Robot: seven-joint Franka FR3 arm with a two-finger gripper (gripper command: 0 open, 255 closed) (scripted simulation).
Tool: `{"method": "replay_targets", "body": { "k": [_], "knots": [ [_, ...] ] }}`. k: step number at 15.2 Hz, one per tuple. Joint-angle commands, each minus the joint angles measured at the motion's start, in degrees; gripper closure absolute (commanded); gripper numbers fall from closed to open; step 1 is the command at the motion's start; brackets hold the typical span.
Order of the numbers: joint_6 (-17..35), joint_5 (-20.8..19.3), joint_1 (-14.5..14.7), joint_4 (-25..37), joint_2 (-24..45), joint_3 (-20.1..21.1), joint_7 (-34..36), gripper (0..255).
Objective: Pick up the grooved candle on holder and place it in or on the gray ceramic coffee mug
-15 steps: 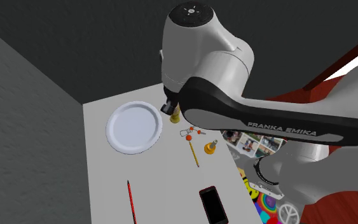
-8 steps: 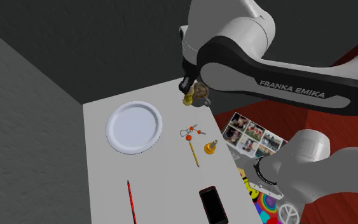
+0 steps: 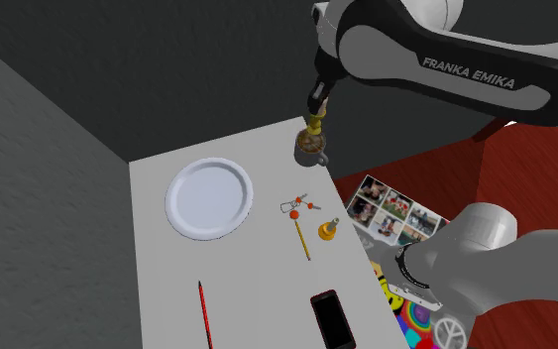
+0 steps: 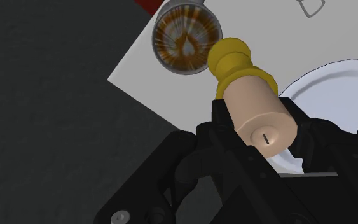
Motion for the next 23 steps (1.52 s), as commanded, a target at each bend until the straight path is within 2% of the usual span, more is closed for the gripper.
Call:
{"method": "replay_targets", "body": {
  "k": [1, 23],
  "knots": [
    [-0.82, -0.3, -0.9, 1.68, 0.96, -1.96, -2.8, 255],
    [15.48, 0.0, -1.01, -12.72, 2.91, -2.64, -3.93, 255]
  ]
}}
